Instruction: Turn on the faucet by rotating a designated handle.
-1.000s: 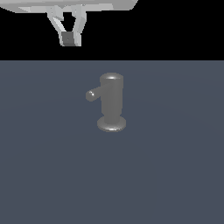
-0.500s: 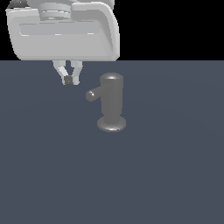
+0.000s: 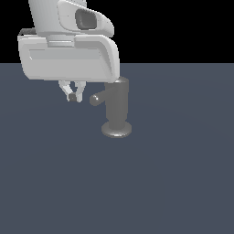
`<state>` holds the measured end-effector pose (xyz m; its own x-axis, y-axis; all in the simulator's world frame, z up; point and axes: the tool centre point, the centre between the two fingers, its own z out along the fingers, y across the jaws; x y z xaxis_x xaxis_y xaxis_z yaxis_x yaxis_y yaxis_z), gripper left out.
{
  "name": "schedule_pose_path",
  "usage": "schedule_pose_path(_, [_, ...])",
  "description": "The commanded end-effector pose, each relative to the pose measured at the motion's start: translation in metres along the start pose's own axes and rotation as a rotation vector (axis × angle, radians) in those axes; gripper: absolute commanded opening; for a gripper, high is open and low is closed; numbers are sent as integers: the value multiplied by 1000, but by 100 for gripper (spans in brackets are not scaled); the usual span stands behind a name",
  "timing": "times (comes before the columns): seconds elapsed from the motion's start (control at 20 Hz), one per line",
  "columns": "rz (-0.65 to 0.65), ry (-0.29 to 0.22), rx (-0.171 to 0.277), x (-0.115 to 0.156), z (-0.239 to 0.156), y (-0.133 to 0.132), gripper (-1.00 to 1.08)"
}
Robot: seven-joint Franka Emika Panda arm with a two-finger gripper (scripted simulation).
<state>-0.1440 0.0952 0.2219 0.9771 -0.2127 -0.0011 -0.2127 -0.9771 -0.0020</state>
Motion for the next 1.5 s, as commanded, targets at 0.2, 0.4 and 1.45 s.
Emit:
schedule_pose_path(0.2, [3, 1, -2, 2, 3, -1, -100])
schedule_pose_path(0.4, [3, 1, -2, 2, 2, -1, -100])
schedule_pose_path(1.45, [3, 1, -2, 18, 2, 99, -100])
